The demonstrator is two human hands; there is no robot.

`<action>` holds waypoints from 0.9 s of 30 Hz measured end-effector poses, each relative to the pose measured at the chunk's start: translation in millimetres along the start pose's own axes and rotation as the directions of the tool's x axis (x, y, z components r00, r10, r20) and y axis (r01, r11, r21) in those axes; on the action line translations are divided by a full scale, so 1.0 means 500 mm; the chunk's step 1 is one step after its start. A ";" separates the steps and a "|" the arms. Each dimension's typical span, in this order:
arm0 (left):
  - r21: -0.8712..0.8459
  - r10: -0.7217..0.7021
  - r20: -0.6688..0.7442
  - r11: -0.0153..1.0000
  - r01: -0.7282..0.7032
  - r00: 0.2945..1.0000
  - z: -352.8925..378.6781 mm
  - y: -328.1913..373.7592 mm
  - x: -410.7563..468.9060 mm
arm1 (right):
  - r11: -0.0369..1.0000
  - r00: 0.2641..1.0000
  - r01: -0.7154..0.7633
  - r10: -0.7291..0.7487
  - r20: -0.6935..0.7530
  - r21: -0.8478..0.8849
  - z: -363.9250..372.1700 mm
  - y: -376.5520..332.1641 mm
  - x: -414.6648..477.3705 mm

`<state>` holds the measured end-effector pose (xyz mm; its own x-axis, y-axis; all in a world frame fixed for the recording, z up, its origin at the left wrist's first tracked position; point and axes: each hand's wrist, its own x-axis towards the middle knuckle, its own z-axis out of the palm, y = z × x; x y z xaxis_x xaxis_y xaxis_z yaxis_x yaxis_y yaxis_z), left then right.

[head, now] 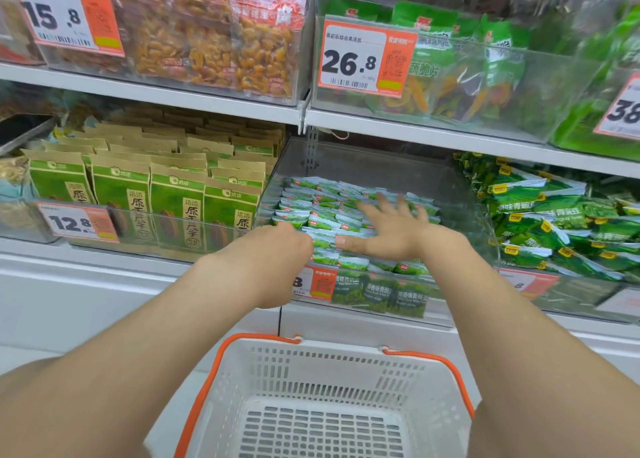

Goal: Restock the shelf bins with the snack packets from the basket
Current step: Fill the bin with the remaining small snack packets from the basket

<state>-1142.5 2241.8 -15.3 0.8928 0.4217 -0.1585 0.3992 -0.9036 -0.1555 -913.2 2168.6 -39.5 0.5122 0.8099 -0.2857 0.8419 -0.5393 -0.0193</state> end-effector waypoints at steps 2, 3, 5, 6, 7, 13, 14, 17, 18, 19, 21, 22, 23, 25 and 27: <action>-0.026 0.009 0.033 1.000 -0.008 0.999 -0.007 0.001 0.009 | 0.992 0.991 -0.129 0.128 0.037 0.006 0.026 0.030 -0.001; -0.035 0.004 0.056 0.999 -0.002 0.998 -0.014 0.002 0.015 | 0.989 0.989 -0.136 0.132 0.064 0.052 0.038 0.037 -0.001; -0.070 -0.033 0.097 0.997 0.040 0.995 -0.028 0.005 0.026 | 0.987 0.991 -0.112 0.103 0.080 0.118 0.050 0.039 0.004; -0.086 -0.069 0.096 0.993 0.077 0.993 -0.034 0.008 0.030 | 0.986 0.992 -0.102 0.091 0.084 0.134 0.049 0.038 0.004; -0.092 -0.101 0.044 0.990 0.105 0.994 -0.037 0.012 0.035 | 0.984 0.993 -0.094 0.081 0.091 0.153 0.044 0.039 0.001; -0.267 -0.014 -0.415 0.958 -0.106 0.910 -0.001 0.028 0.132 | 0.989 0.993 -0.114 0.113 0.023 0.098 0.021 0.068 -0.038; -0.285 0.063 -0.312 0.946 -0.157 0.948 0.008 0.035 0.152 | 0.992 0.994 -0.098 0.094 0.057 0.085 0.026 0.072 -0.044; -0.330 0.128 0.031 0.937 -0.111 0.991 0.032 0.044 0.197 | 0.986 0.990 -0.010 -0.013 0.142 0.165 0.028 0.090 -0.060; -0.355 0.119 0.119 0.932 -0.070 0.986 0.038 0.042 0.208 | 0.976 0.993 0.019 -0.043 0.109 0.216 0.014 0.101 -0.066; -0.373 0.115 0.185 0.927 -0.038 0.976 0.041 0.040 0.216 | 0.966 0.996 0.053 -0.070 0.061 0.252 -0.006 0.111 -0.074; -0.390 0.120 0.256 0.921 -0.011 0.959 0.044 0.035 0.224 | 0.967 0.993 0.113 -0.117 0.001 0.227 -0.044 0.127 -0.086; -0.390 0.125 0.273 0.921 -0.009 0.954 0.044 0.033 0.227 | 0.975 0.993 0.117 -0.119 -0.001 0.191 -0.056 0.132 -0.089; -0.381 0.130 0.286 0.924 -0.012 0.949 0.042 0.033 0.229 | 0.982 0.994 0.104 -0.106 0.004 0.159 -0.063 0.134 -0.091; -0.354 0.129 0.293 0.935 -0.018 0.947 0.040 0.034 0.234 | 0.988 0.995 0.103 -0.103 -0.014 0.116 -0.065 0.133 -0.094; -0.337 0.119 0.282 0.941 -0.017 0.952 0.035 0.036 0.239 | 0.979 0.985 0.154 -0.142 -0.094 0.132 -0.064 0.132 -0.094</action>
<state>-1032.5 2277.3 -54.2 0.8382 0.3155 -0.4448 0.4306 -0.8834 0.1850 -876.2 2102.1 3.2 0.4011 0.8963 -0.1890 0.8807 -0.4341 -0.1896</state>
